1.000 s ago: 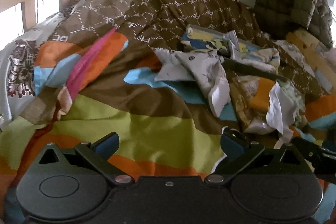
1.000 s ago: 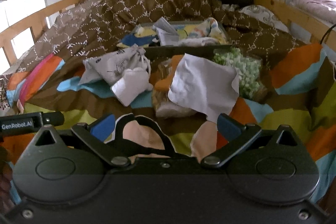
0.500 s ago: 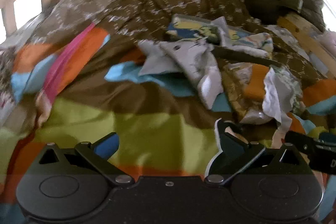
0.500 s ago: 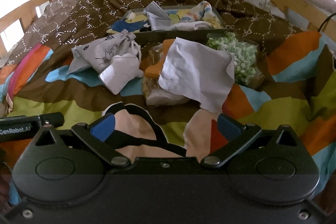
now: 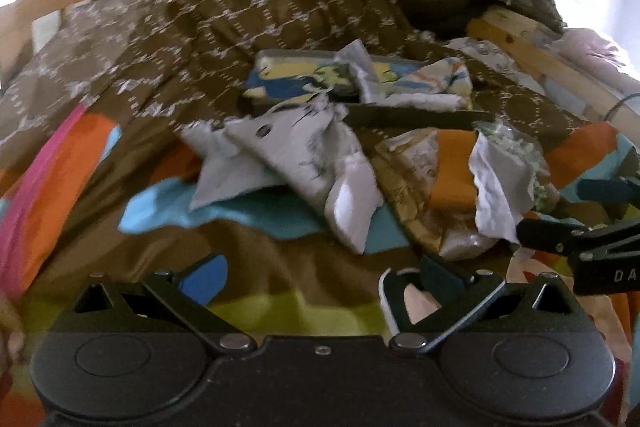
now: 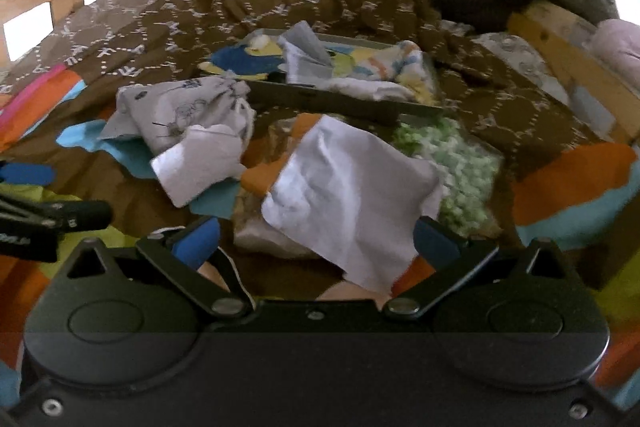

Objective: Organize soft objects
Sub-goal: 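Grasp the white towel strip with the left tool while the right tool grasps the white tissue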

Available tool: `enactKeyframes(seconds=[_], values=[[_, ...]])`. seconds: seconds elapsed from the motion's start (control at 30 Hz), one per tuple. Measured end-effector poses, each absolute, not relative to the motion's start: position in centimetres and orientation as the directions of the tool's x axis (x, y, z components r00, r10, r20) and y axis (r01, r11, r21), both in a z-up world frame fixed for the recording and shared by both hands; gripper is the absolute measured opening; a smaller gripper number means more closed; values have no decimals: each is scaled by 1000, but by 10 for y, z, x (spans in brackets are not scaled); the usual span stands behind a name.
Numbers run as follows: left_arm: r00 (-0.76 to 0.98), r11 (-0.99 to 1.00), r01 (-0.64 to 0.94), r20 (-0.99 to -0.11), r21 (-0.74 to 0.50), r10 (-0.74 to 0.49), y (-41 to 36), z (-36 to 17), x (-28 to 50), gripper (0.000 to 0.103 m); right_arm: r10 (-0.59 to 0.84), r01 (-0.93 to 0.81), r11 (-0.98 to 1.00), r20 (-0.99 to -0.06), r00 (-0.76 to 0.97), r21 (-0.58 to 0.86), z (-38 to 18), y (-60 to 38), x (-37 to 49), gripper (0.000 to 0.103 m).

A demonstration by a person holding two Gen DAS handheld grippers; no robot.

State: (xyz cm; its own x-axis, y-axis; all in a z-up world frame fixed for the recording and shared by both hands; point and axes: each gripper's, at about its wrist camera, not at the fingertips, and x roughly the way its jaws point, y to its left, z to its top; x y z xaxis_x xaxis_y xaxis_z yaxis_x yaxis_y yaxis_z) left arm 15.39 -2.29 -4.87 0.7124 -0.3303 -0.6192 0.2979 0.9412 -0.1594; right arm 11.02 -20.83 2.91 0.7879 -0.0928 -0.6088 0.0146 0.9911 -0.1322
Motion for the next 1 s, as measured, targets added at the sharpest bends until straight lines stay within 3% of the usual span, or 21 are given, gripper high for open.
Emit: enactKeyframes(seconds=[0.23, 0.37, 0.6, 0.7, 0.8, 1.0], values=[[707, 924, 323, -597, -205, -380, -25, -58, 179, 102, -65, -105, 958, -558, 827, -267, 27, -192, 135, 102], [691, 904, 354, -584, -240, -426, -29, -62, 192, 96, -45, -97, 973, -588, 807, -208, 25, -202, 151, 102], [650, 881, 360, -595, -306, -473, -38, -74, 207, 82, -28, -90, 985, -660, 750, -145, 12, -211, 157, 84], [640, 873, 368, -594, -319, -487, -42, -78, 212, 73, -28, -101, 983, -670, 742, -152, 6, -207, 162, 77], [615, 860, 378, -601, -343, -511, -43, -80, 215, 56, -19, -104, 985, -677, 736, -140, 2, -204, 165, 72], [597, 852, 390, -609, -348, -522, -46, -82, 214, 36, -17, -84, 990, -684, 730, -115, 0, -206, 169, 55]])
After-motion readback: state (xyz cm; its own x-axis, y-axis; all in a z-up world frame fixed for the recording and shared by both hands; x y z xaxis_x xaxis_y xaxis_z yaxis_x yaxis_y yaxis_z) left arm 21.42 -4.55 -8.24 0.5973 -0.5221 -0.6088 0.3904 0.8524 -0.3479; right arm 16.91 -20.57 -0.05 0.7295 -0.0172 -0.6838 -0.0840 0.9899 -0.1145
